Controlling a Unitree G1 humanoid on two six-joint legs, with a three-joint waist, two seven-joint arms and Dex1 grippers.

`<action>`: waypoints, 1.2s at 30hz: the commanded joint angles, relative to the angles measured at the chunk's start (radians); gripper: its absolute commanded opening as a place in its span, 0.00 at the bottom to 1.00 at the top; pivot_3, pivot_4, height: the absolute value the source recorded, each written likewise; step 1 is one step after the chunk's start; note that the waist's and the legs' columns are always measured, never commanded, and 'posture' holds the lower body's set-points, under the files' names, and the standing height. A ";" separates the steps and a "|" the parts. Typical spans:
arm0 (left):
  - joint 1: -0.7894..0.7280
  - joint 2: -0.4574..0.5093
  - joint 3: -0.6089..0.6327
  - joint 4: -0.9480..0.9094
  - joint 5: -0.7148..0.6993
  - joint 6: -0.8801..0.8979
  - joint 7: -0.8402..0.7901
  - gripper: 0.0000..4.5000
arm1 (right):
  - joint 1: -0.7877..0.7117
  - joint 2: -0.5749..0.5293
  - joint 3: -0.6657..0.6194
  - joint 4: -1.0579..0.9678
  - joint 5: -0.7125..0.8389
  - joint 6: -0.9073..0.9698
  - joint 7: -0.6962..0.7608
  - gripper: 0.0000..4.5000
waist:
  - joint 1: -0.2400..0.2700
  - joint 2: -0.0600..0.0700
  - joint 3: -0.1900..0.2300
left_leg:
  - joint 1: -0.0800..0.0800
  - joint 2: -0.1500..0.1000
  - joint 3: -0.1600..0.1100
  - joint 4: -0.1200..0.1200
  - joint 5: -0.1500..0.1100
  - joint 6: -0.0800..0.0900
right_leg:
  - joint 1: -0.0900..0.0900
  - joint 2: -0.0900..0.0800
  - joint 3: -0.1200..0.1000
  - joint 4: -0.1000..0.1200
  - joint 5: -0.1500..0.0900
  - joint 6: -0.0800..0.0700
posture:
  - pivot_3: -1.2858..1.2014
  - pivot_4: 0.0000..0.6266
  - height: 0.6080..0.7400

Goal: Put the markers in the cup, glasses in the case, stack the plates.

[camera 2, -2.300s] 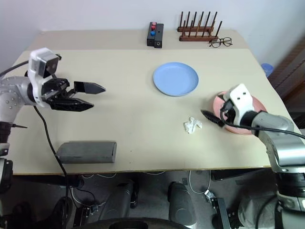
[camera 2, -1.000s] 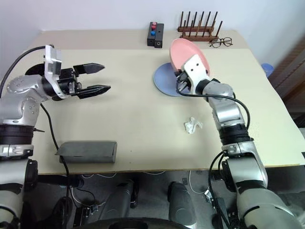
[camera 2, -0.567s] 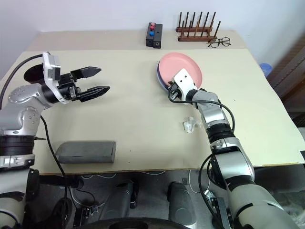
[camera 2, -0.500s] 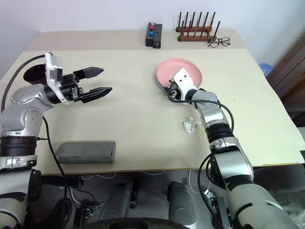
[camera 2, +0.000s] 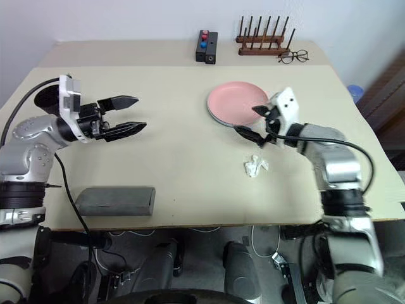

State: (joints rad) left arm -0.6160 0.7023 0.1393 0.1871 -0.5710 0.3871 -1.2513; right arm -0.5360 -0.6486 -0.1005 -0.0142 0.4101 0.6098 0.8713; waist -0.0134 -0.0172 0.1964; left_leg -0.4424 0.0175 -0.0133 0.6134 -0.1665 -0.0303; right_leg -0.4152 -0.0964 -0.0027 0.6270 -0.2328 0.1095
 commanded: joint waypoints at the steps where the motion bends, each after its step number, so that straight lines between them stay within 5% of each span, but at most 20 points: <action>1: -0.027 0.018 0.018 -0.012 -0.029 0.027 -0.028 1.00 | 0.033 -0.057 -0.051 -0.212 0.101 0.169 -0.022 0.99 | -0.006 0.000 0.000 | 0.000 0.000 0.000 0.000 0.000 0.000 | 0.000 0.000 0.000 0.000 0.000 0.000 | 0.52 0.24 1.00; 8: -0.096 0.000 -0.007 0.034 -0.003 0.028 -0.035 1.00 | 0.239 -0.208 0.072 -0.290 -0.032 0.133 -0.007 0.99 | 0.005 -0.001 -0.001 | -0.001 0.000 0.001 0.000 0.000 0.000 | 0.001 0.000 0.000 -0.005 0.000 -0.001 | 0.52 0.24 1.00; 22: -0.116 0.001 0.018 0.006 -0.024 0.075 0.013 1.00 | 0.200 -0.096 0.158 -0.109 -0.123 0.121 -0.100 0.99 | 0.003 -0.001 -0.001 | -0.002 0.000 0.002 0.000 0.000 0.000 | 0.001 -0.001 0.000 -0.007 0.001 -0.002 | 0.52 0.24 1.00; 31: -0.095 0.006 0.021 -0.012 -0.020 0.072 0.014 1.00 | 0.176 -0.079 0.153 -0.099 -0.128 0.115 -0.096 0.03 | 0.003 -0.001 -0.001 | -0.001 0.000 0.002 0.000 0.000 0.000 | 0.002 -0.001 0.000 -0.008 0.001 -0.001 | 0.52 0.24 1.00; 36: -0.096 0.012 0.023 -0.005 -0.017 0.067 0.010 1.00 | 0.079 -0.060 0.098 -0.085 -0.094 0.095 -0.099 0.01 | 0.001 -0.001 -0.001 | -0.001 0.000 0.002 0.000 0.000 0.000 | 0.001 -0.001 0.000 -0.007 0.001 -0.001 | 0.52 0.24 1.00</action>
State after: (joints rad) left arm -0.7055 0.6975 0.1356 0.2117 -0.5796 0.4655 -1.2380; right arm -0.4065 -0.7135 0.0511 -0.0889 0.2999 0.7332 0.7732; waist -0.0127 -0.0181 0.1959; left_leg -0.4437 0.0176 -0.0113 0.6134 -0.1666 -0.0303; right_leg -0.4137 -0.0969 -0.0022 0.6199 -0.2318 0.1082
